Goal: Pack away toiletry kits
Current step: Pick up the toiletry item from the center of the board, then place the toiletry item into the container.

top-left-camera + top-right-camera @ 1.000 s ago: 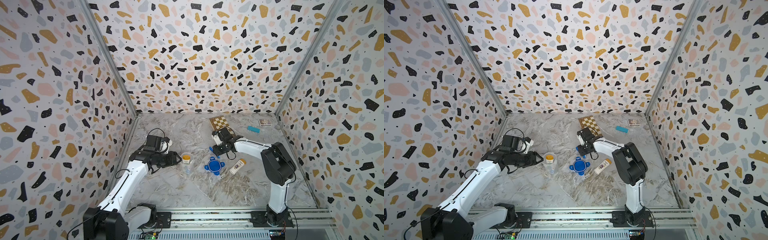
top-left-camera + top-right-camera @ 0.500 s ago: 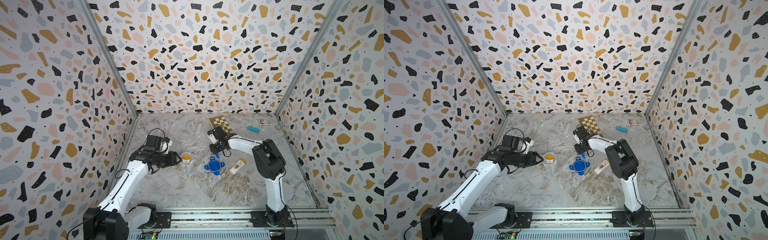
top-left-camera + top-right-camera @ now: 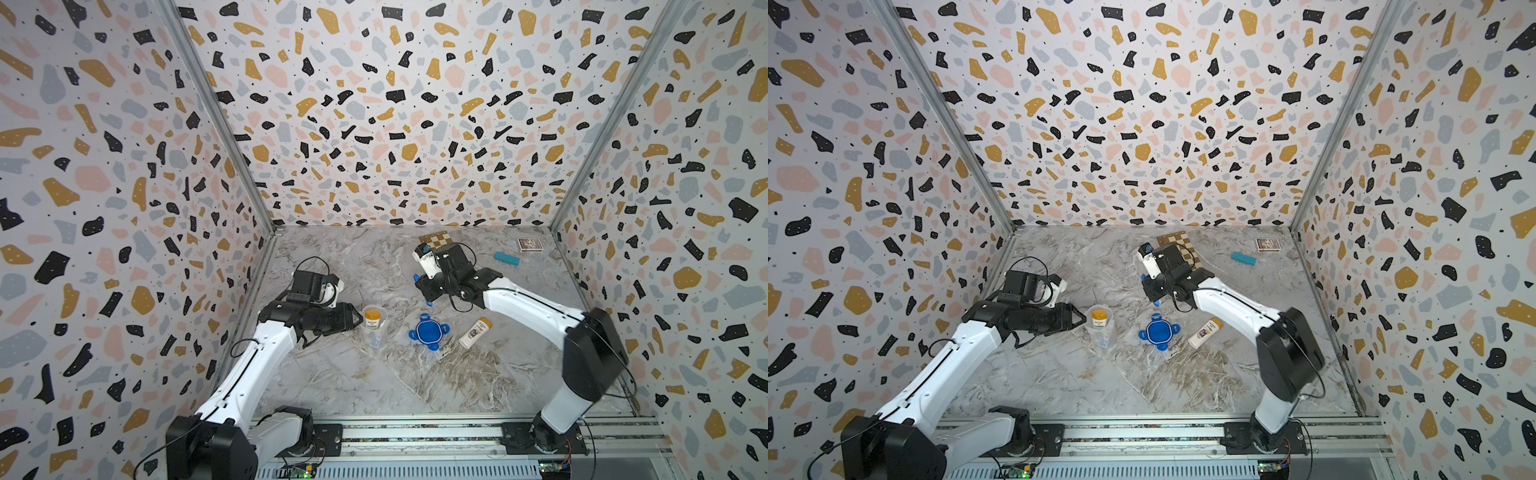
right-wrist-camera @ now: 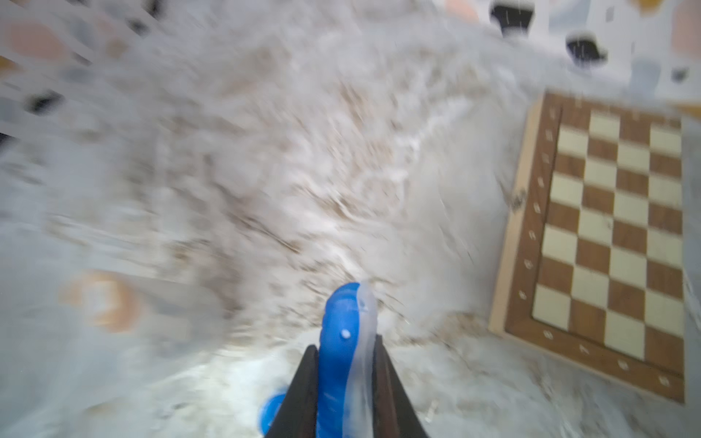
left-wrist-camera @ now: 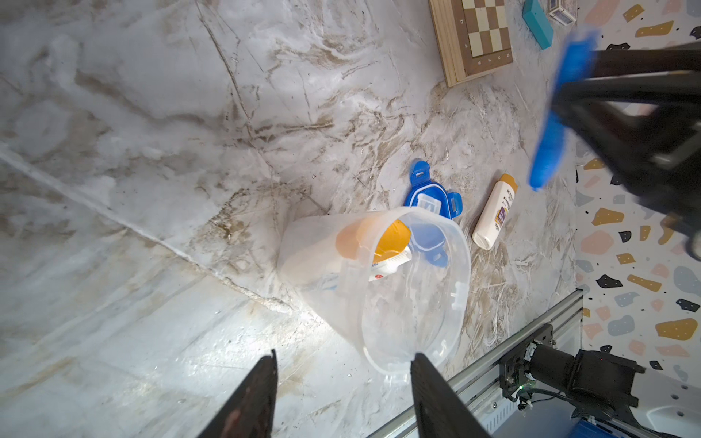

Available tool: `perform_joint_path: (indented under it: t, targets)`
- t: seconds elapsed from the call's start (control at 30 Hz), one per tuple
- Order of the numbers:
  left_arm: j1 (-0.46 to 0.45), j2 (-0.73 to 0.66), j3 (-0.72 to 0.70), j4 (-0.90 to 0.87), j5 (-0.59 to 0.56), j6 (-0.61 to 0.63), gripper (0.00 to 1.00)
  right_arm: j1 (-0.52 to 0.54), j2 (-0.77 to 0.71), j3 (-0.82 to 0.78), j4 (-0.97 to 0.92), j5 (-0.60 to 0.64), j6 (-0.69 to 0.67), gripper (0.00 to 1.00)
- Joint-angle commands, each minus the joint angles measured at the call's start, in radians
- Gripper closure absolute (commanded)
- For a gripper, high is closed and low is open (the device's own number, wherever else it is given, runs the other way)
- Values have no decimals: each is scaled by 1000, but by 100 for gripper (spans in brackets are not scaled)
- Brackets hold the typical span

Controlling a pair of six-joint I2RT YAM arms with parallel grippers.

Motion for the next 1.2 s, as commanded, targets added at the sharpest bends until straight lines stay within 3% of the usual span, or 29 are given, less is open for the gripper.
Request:
perform_joint_path:
  t: [0.0, 0.2, 0.5, 0.67, 0.87, 1.03, 1.1, 1.17]
  targets:
    - [-2, -15, -7, 11, -13, -13, 44, 54, -110, -102, 307, -159, 60, 81]
    - [-2, -16, -9, 14, -27, -26, 46, 144, -111, -225, 702, -187, 113, 78]
    - [2, -26, -4, 4, -48, -20, 46, 197, 27, -268, 994, -120, 106, 78]
    - [4, -31, -2, 1, -46, -15, 46, 226, 77, -291, 1018, -105, 105, 77]
    - [9, -36, 0, -3, -43, -11, 46, 221, 84, -320, 1013, -84, 105, 54]
    - [9, -44, -2, -3, -38, -6, 47, 209, 13, -315, 938, -79, 89, 51]
    - [9, -50, -4, -5, -31, -3, 47, 201, -68, -309, 804, -13, 101, 53]
    - [9, -51, -10, -2, -21, -4, 47, 177, -144, -252, 529, 88, 119, 55]
